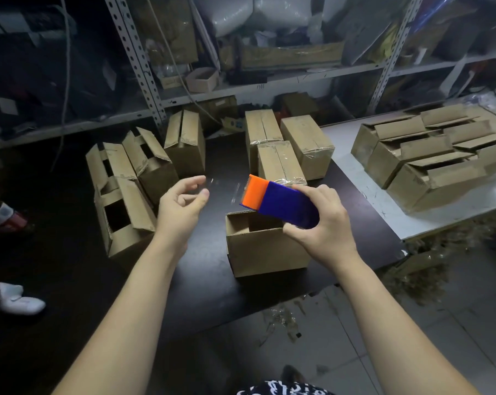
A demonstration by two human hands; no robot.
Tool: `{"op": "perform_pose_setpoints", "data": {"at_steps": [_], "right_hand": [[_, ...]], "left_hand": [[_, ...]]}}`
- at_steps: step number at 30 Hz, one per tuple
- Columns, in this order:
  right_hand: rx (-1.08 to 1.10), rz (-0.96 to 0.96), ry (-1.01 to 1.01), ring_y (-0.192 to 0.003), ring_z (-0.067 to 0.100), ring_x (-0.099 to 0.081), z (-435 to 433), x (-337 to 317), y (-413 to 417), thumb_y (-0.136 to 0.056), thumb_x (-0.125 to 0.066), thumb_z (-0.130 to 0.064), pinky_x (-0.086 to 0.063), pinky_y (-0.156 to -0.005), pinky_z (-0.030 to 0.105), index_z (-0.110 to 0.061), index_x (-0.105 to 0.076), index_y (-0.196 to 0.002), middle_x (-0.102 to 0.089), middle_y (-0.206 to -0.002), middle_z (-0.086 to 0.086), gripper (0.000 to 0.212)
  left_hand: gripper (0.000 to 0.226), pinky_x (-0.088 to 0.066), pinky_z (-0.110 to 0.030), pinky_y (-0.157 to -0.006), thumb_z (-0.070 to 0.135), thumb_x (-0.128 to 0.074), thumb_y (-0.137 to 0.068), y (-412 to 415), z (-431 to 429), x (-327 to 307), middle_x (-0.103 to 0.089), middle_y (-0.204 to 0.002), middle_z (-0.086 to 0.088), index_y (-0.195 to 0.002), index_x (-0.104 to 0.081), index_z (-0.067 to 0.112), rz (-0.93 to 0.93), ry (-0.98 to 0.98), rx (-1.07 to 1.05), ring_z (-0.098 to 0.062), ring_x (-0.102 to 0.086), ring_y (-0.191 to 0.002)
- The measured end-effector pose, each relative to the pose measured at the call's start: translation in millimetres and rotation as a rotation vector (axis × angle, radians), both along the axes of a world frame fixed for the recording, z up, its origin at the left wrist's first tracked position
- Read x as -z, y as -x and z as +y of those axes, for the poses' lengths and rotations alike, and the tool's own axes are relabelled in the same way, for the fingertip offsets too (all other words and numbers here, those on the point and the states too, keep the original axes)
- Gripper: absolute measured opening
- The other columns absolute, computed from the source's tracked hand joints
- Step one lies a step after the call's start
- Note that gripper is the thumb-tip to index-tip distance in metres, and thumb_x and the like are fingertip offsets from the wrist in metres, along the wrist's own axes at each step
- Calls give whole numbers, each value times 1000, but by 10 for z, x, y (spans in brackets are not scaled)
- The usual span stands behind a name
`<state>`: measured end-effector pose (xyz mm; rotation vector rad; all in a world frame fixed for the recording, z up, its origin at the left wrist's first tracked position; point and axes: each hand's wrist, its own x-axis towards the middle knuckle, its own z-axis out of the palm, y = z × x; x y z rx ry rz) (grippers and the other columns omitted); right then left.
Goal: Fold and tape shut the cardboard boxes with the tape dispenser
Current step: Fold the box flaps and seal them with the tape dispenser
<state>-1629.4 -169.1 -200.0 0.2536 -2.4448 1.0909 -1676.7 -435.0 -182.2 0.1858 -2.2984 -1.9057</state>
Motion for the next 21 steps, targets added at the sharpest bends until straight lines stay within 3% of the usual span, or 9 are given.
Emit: {"op": "perform_pose_setpoints", "data": {"at_steps": [3, 7, 11, 14, 18, 21], "right_hand": [[-15, -39, 35, -112, 7, -45, -32, -6, 4, -73, -80, -37, -42, -85, 15, -21, -55, -140, -51, -123, -11, 73], [5, -88, 60, -114, 6, -44, -3, -9, 74, -77, -89, -29, -39, -81, 7, -22, -53, -139, -51, -126, -8, 72], [35, -112, 87, -115, 7, -46, 87, -12, 128, -76, -91, -27, -42, -80, 9, -22, -53, -138, -52, -127, -8, 73], [25, -135, 76, -114, 6, -46, 130, -23, 152, -76, -91, -28, -43, -80, 12, -22, -54, -137, -53, -126, -9, 72], [-10, -169, 51, -110, 7, -49, 181, -43, 220, -75, -90, -27, -49, -83, 19, -27, -56, -131, -55, -119, -11, 66], [-86, -232, 37, -110, 7, -52, 183, -81, 310, -73, -91, -25, -47, -81, 13, -29, -56, -128, -55, -115, -12, 65]], "left_hand": [[54, -48, -44, -110, 27, -80, -89, -76, 29, 115, -53, -145, 6, -137, -59, 38, -36, 118, 74, -12, -56, -126], [102, -35, -38, -109, 42, -91, -73, -153, 136, 223, -38, -156, 13, -151, -27, 56, -62, 187, 254, -5, -36, -141], [114, -26, -45, -118, 42, -91, -75, -84, 187, 422, -46, -151, 23, -153, -11, 62, -95, 328, 405, -1, -35, -142], [110, -31, -52, -118, 40, -89, -78, -32, 188, 477, -57, -134, 26, -150, -10, 65, -110, 359, 388, -5, -46, -136], [109, -33, -51, -117, 28, -88, -81, -35, 208, 602, -70, -113, 23, -155, -14, 57, -89, 315, 277, -6, -52, -132], [107, -29, -38, -113, 16, -86, -83, -96, 289, 747, -74, -107, 17, -159, -18, 48, -78, 217, 202, -10, -50, -140]]}}
